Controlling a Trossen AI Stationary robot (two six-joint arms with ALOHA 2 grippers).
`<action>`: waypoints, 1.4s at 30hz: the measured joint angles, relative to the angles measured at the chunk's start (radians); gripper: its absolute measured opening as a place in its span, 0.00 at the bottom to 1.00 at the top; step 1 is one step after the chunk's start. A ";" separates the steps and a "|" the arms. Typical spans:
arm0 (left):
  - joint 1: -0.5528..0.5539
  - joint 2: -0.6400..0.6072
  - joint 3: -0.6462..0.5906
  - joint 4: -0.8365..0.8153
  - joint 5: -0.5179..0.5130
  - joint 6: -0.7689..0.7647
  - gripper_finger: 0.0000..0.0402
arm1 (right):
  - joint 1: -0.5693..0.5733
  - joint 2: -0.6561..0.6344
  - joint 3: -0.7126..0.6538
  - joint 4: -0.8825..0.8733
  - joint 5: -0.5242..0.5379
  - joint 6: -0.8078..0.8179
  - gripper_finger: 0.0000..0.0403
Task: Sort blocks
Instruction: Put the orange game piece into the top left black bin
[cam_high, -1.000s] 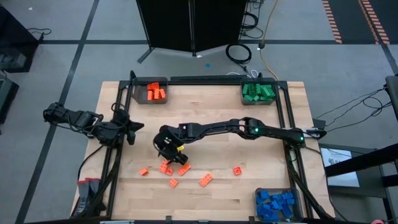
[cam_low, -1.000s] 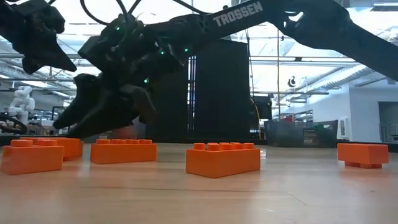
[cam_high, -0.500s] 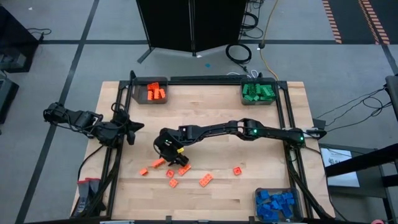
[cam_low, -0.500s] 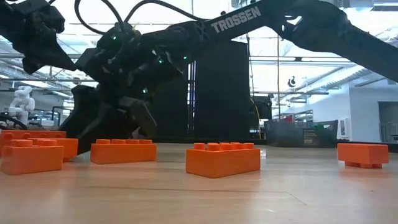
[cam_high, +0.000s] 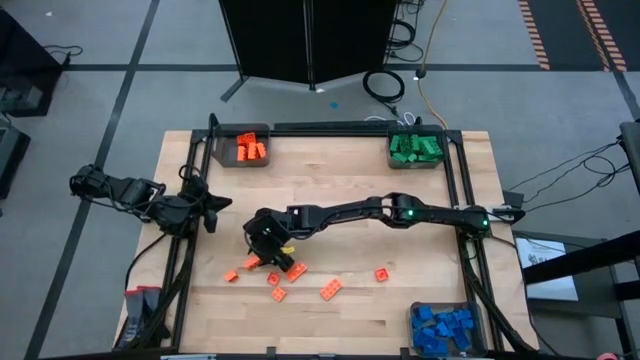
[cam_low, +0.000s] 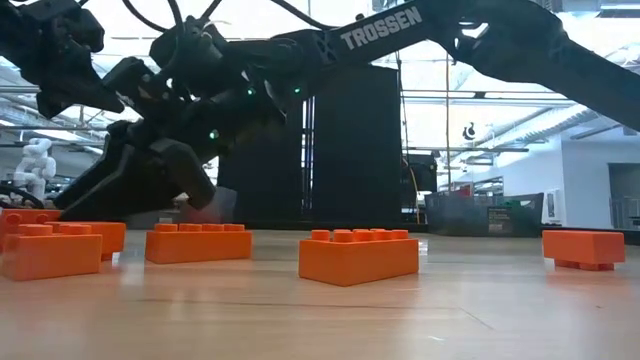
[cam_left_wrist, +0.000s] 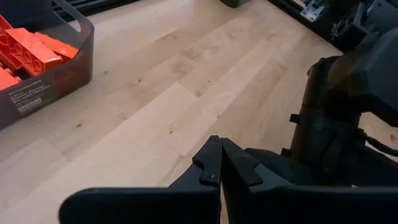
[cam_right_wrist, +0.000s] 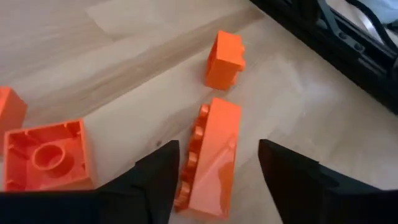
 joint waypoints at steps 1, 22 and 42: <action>0.000 0.000 0.000 0.000 0.000 0.000 0.00 | 0.000 0.003 0.001 0.006 0.000 0.016 0.52; 0.000 0.000 0.000 -0.006 0.001 0.008 0.00 | -0.009 -0.003 -0.001 -0.024 0.084 0.233 0.19; 0.000 0.000 0.000 -0.008 -0.037 -0.001 0.00 | -0.340 -0.174 -0.001 -0.011 0.272 0.478 0.19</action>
